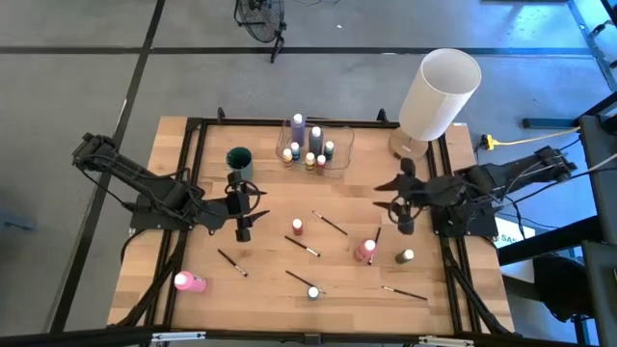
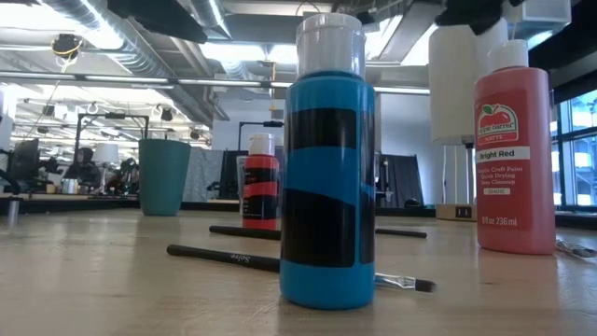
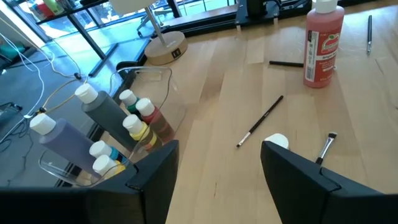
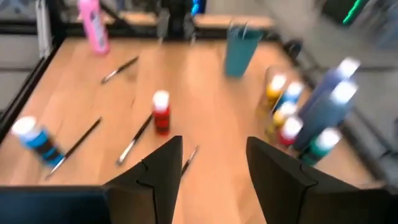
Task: Pick & Place Paint Supplies
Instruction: Put the silver paint brush into the green cup
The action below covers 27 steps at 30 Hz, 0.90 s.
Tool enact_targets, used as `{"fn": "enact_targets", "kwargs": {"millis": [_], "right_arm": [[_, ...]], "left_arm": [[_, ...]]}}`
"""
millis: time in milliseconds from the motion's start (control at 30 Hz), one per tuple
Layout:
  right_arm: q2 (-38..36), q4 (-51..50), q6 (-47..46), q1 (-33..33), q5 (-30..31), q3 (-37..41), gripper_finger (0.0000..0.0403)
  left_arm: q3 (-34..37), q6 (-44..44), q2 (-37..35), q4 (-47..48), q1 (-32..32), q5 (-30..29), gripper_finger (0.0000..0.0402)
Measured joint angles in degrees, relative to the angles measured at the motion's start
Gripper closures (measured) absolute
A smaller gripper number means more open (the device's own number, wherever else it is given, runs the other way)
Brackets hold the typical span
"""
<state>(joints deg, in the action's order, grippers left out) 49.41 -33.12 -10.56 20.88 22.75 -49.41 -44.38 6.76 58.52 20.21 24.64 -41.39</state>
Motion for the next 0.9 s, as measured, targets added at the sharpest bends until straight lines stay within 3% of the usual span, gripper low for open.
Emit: {"fn": "enact_targets", "kwargs": {"millis": [300,567,733,900], "right_arm": [[1.1,-0.9,5.8,-0.2,0.4,0.0,0.0223],[1.2,-2.4,2.2,-0.3,10.5,0.0,0.0223],[1.2,-2.9,2.8,-0.3,9.9,0.0,0.0223],[1.2,-2.9,2.9,-0.3,4.6,0.0,0.0223]], "left_arm": [[0.0,0.5,0.0,-0.1,0.0,0.0,0.0178],[0.0,1.0,0.0,-0.1,0.0,0.5,0.0178],[0.0,1.6,0.0,-0.3,0.0,0.5,0.0178],[0.0,1.5,0.0,0.7,-0.1,0.5,0.0178]]}}
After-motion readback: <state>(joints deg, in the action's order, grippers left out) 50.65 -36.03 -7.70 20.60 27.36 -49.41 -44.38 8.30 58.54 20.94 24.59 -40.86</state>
